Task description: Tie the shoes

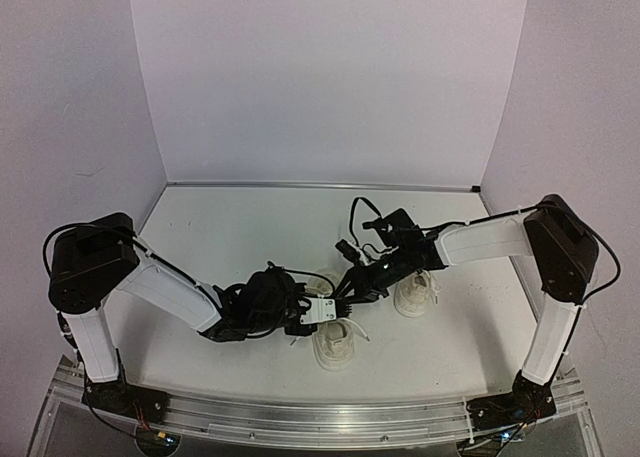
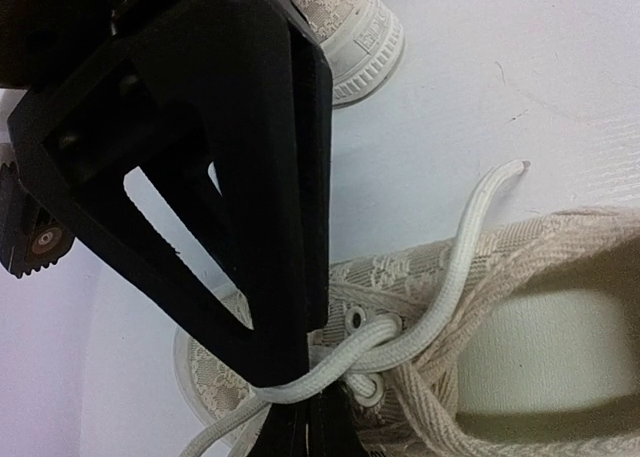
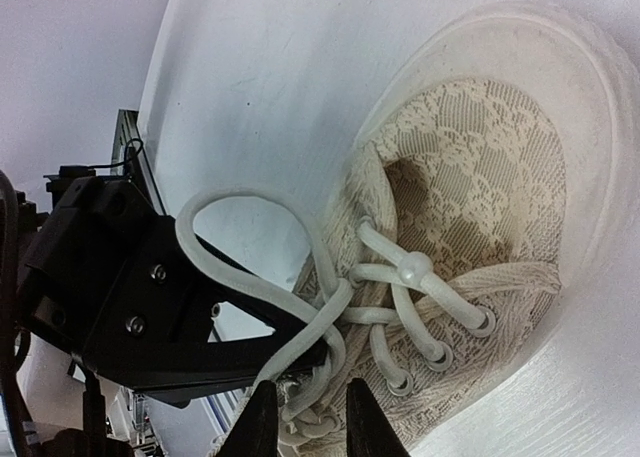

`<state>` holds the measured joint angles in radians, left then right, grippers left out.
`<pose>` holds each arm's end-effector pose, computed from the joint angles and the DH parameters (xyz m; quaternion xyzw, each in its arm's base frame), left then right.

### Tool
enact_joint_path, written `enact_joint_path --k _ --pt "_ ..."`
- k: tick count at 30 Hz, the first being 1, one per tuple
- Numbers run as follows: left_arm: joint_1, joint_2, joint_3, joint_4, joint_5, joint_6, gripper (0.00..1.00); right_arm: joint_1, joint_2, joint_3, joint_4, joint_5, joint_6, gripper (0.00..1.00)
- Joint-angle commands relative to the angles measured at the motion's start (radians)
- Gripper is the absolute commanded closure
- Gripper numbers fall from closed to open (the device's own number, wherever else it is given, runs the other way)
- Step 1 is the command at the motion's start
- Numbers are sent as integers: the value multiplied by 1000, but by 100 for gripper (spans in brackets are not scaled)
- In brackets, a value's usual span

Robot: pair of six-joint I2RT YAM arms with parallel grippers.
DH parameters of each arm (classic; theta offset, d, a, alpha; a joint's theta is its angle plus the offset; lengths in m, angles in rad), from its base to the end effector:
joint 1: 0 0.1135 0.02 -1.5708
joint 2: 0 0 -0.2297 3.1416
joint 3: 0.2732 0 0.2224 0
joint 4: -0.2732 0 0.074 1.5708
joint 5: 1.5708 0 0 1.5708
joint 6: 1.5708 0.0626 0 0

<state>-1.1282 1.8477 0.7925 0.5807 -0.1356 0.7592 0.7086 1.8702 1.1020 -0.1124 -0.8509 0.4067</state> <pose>0.1625 -0.3231 0.1156 0.6688 0.5283 -0.0385 0.5217 0.2403 0.2680 0.1384 -0.2669 0.8264 0.4926 0.0559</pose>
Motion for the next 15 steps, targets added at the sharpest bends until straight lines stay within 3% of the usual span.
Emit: enact_joint_path --k 1,15 --pt "-11 11 19 50 -10 12 100 8 -3 36 30 -13 7 79" --pt "-16 10 0 133 -49 27 100 8 -3 28 19 -16 -3 81"
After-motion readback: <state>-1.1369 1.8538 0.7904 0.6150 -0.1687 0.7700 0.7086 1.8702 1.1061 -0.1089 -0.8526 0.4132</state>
